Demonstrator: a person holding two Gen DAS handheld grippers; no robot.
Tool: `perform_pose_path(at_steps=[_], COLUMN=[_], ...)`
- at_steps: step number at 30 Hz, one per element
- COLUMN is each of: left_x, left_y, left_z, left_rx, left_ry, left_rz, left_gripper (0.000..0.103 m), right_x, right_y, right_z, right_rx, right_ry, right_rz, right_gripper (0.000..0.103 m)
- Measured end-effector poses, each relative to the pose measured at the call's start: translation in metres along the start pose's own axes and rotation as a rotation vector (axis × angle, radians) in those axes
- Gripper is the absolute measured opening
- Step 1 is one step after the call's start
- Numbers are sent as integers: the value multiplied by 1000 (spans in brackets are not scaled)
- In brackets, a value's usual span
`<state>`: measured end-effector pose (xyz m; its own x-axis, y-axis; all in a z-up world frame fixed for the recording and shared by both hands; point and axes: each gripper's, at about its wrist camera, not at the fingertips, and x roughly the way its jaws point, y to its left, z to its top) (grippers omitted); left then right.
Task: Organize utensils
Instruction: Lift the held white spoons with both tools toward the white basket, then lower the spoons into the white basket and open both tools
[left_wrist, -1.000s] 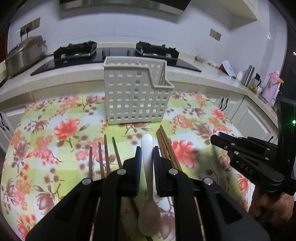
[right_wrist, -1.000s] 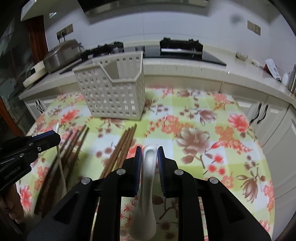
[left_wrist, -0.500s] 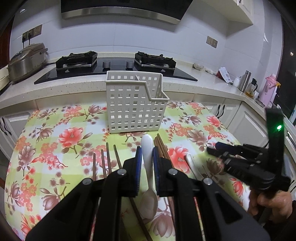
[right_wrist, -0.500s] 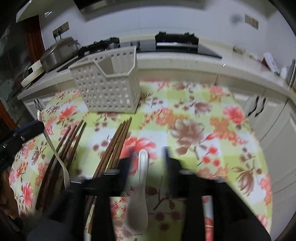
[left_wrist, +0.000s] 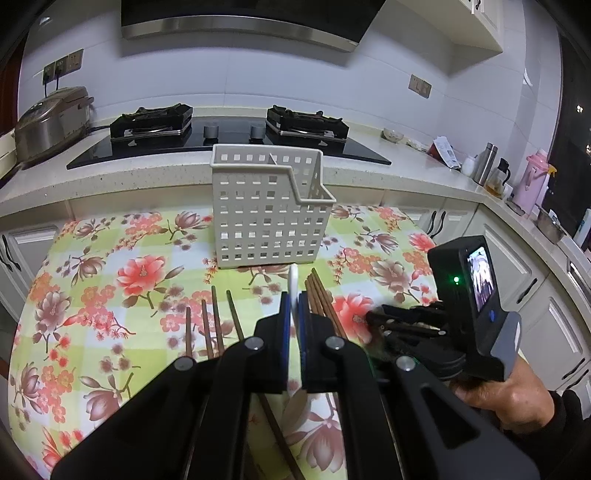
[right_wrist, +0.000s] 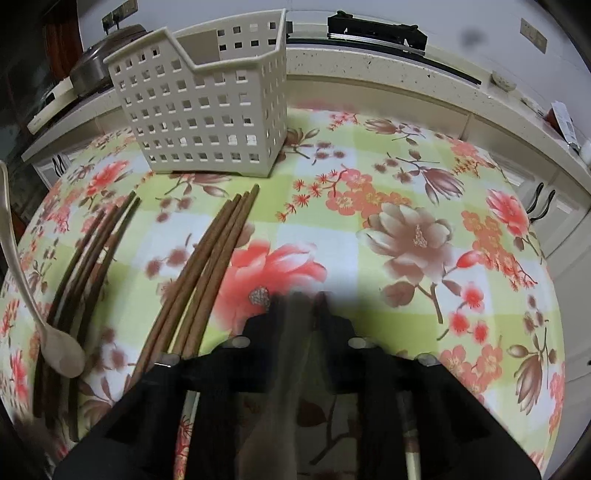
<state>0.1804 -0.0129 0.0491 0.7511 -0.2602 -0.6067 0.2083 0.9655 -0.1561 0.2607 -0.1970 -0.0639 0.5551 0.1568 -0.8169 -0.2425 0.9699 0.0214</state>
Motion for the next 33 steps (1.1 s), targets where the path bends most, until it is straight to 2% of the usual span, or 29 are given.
perform_pose_path(at_steps=[10,16,21,28,33], left_x=[-6,-13,-21,-32,-50], left_y=[-2,-1,-1,2,3], left_z=[9,17,26,54,98], left_rx=[6,2,1,9,42], left_ry=[-30,-52,-73,-114,-212], left_rz=[-22,-34,-42,-60,-47], left_gripper=[4,4,4,4,4], right_x=[-56,-108,-129,-150,-175], right_y=[-9,-13,-15,-11,-6], right_z=[13,27,42,78,115], right_rx=[15,22,35,34,28], right_ry=[-145,-275,-339,-409,-500], right_rz=[42,58,68,86,81], right_gripper=[18,18,18,18,18])
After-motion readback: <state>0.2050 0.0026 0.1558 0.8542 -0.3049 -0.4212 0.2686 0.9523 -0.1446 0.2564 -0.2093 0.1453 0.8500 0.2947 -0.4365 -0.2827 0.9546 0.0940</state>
